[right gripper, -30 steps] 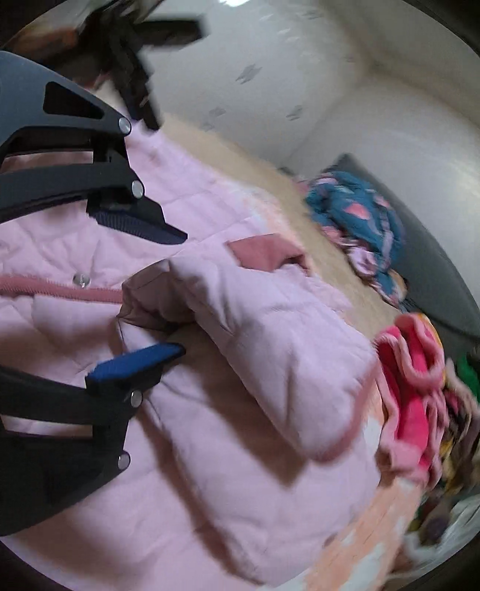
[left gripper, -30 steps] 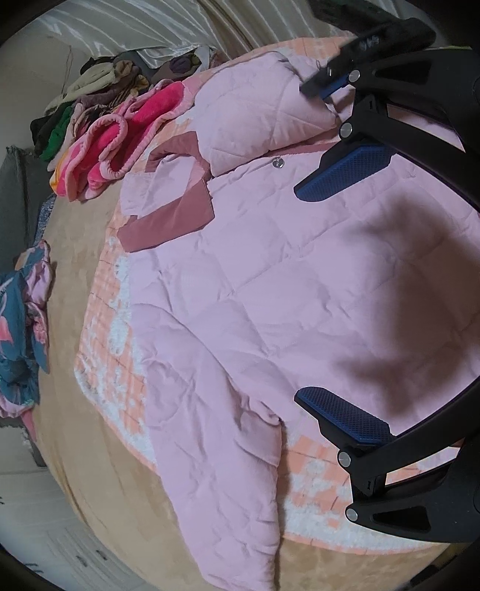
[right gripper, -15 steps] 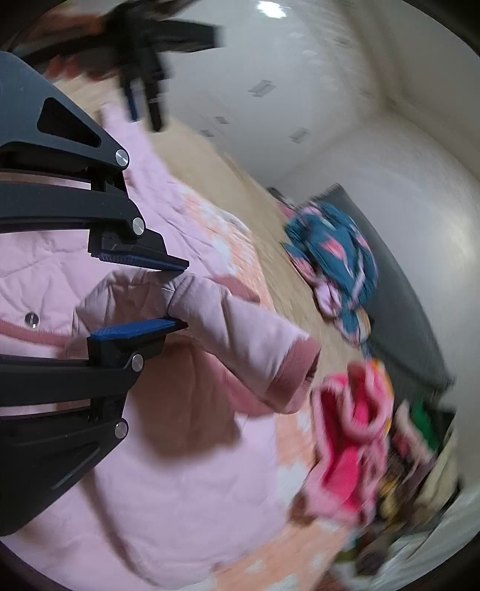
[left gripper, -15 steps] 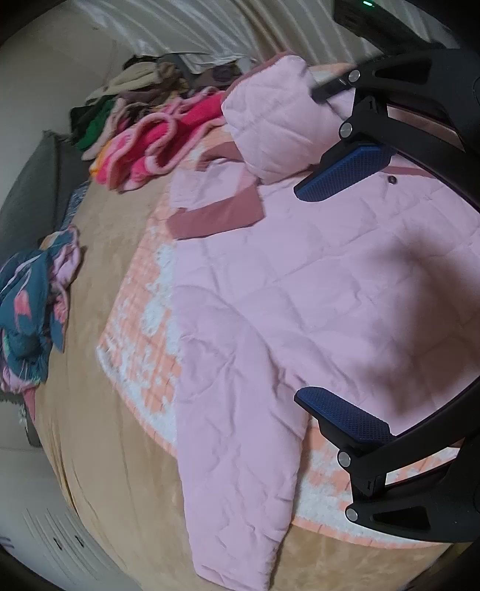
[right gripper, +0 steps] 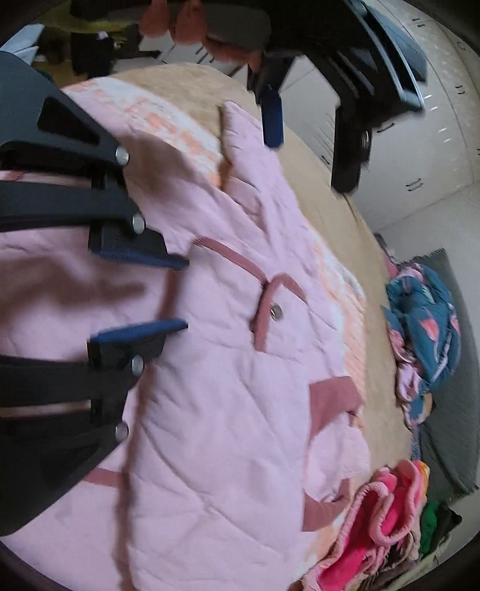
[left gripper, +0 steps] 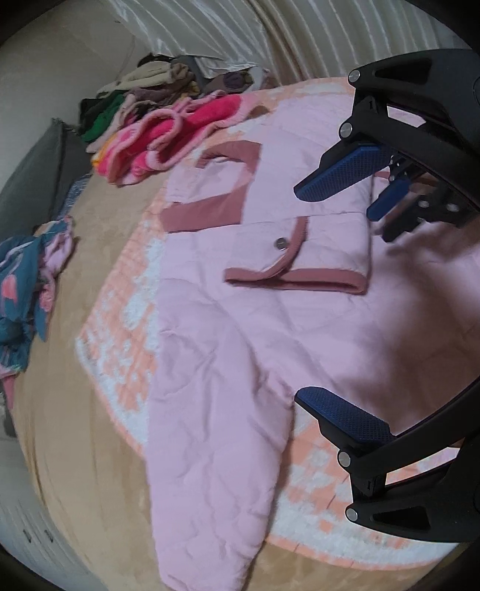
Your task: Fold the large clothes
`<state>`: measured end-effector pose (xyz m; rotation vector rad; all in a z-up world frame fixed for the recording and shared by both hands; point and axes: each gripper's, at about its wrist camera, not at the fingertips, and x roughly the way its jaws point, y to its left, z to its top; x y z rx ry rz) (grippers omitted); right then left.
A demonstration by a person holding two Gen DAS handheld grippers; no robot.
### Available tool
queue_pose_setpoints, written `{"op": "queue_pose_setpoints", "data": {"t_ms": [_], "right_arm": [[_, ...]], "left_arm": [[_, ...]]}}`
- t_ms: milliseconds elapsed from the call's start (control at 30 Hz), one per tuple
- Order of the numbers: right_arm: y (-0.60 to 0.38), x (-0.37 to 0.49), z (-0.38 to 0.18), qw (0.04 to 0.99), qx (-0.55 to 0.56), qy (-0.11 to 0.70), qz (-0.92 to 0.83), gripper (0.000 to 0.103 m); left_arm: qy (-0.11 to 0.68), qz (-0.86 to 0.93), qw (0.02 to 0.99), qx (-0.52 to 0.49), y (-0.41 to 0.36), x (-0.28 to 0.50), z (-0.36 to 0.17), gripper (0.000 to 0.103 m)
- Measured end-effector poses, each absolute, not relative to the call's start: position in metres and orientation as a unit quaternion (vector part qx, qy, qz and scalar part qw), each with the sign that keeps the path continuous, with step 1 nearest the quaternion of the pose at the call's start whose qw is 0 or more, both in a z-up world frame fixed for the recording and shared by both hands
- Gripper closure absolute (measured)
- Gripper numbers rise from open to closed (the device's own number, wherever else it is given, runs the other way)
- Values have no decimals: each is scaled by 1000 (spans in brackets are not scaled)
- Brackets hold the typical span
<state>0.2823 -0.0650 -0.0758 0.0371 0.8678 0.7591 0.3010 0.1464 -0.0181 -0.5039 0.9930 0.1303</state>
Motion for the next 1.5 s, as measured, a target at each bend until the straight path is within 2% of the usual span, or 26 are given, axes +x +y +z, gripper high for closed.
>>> {"op": "queue_pose_setpoints", "data": {"t_ms": [133,333,400,433,467,500,633,700,867,1000,1100,1233,1400,1467,1500], "right_arm": [[-96,270,-63,857,31,396,329,54],[-162,263,-51,888,31,384,251,53],[-182,263,-52,894,33,385,227,52],[-193,263,-52,897,37,386,213,51],[-203,261,-55,898,43,387,205,51],[-211,262,-56,899,48,390,195,51],[-247,267,-63,902,72,397,152,51],[-258,268,-65,903,79,400,137,51],[-282,268,-64,909,96,392,106,51],[-298,267,-55,916,102,379,90,51],[-307,269,-50,919,107,370,83,51],[-310,274,-53,919,110,372,76,51],[-307,275,-55,916,110,377,78,51],[-304,275,-56,916,106,379,81,51],[-302,274,-57,915,105,380,83,51]], "left_arm": [[497,45,831,-244,132,307,-45,9],[523,20,805,-280,117,318,-83,10],[531,29,801,-275,113,320,-91,17],[534,38,801,-270,111,322,-96,28],[536,40,800,-267,110,323,-99,34],[537,40,799,-266,109,324,-100,34],[532,33,809,-247,99,328,-100,63],[531,32,816,-228,94,329,-96,67],[517,22,830,-206,92,328,-80,90],[485,10,846,-223,107,329,-48,96],[446,13,874,-192,109,328,-5,102],[413,37,900,-137,110,324,27,103],[483,14,857,-178,121,330,-20,103],[513,2,833,-208,123,330,-47,85],[522,-1,825,-218,124,329,-56,80]]}}
